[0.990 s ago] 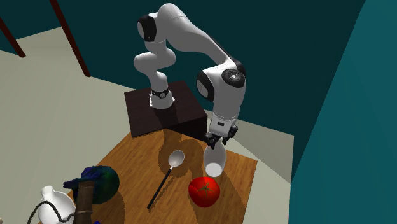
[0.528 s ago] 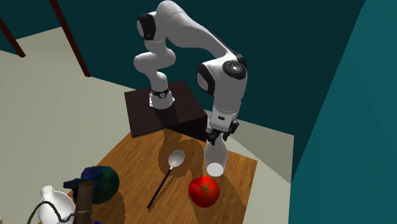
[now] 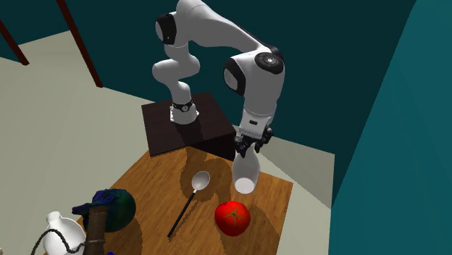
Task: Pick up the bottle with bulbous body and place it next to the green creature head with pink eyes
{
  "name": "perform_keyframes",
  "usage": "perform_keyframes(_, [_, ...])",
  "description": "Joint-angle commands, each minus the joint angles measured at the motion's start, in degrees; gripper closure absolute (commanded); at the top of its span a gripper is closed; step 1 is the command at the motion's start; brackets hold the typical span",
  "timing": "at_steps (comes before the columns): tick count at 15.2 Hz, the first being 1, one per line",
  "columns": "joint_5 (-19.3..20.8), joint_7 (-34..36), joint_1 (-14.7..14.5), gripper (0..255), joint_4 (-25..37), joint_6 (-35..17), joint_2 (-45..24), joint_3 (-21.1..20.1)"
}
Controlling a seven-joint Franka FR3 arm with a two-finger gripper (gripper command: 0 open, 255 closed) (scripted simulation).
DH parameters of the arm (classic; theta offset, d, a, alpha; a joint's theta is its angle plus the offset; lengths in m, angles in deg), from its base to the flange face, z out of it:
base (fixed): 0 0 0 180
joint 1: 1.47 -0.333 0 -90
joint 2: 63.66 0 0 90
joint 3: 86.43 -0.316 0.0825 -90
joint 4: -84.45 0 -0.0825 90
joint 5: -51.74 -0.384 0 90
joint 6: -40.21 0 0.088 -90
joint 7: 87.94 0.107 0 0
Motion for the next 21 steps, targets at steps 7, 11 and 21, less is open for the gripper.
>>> perform_keyframes(7, [0.0, 0.0, -0.1, 255, 6.2, 6.2, 0.0, 0.0])
perform_keyframes(11, [0.0, 0.0, -0.1, 255, 9.8, 9.5, -0.3, 0.0])
perform_keyframes(21, [0.2, 0.1, -0.4, 255, 21.2, 18.6, -2.6, -0.1])
